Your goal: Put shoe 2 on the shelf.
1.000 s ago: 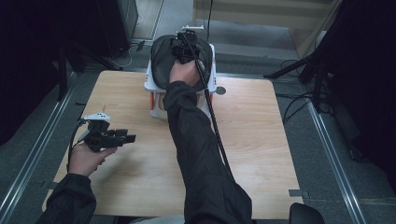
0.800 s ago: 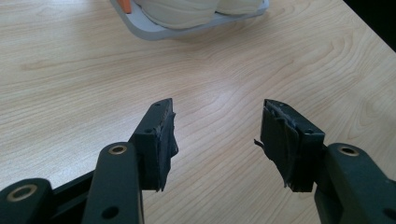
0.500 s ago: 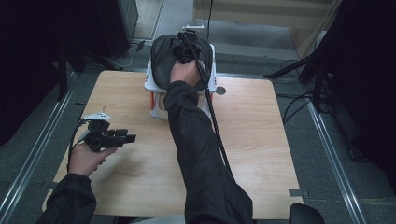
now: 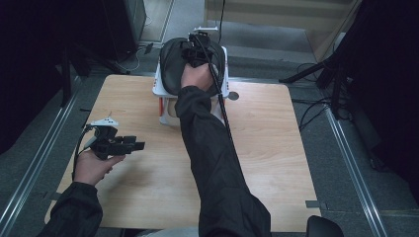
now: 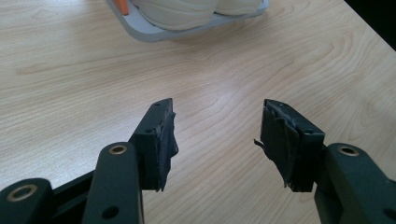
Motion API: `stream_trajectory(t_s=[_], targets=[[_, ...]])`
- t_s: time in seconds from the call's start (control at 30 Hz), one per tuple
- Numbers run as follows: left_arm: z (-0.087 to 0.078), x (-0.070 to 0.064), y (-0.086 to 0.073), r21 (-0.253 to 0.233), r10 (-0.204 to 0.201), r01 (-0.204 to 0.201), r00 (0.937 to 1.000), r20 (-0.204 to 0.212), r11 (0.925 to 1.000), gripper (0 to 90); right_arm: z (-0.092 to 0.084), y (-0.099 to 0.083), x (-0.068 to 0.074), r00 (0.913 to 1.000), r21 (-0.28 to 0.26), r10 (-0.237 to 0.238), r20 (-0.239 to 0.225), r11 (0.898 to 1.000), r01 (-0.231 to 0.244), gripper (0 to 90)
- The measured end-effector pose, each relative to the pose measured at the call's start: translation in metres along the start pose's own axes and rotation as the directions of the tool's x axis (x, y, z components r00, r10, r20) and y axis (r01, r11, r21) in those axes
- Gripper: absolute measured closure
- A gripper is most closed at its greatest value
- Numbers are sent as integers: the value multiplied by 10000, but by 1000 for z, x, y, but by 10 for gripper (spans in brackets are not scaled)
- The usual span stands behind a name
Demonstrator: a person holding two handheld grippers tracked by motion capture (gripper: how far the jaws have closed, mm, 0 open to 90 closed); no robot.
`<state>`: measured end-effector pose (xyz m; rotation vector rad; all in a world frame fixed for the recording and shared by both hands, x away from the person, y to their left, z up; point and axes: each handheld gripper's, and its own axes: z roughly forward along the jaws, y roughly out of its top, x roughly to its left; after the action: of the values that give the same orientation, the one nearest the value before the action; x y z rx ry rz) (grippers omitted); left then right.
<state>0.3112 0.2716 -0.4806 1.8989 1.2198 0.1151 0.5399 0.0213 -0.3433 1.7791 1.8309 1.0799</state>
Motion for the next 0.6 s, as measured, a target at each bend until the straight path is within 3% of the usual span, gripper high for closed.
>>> stream_trajectory(t_s=[0.43,0.57,0.6], targets=[[1,1,1,148,48,-48,10000,-28,9999,451,-14,-3,-8,9971,75,-29,-762,10000,35,543],[2,1,1,123,22,-22,10000,-37,9999,451,-21,-4,-11,9941,136,-237,-1061,9996,253,535],[3,0,1,188,98,-97,9999,-91,9998,451,-25,-5,-12,9922,159,-493,-1148,9986,514,538]])
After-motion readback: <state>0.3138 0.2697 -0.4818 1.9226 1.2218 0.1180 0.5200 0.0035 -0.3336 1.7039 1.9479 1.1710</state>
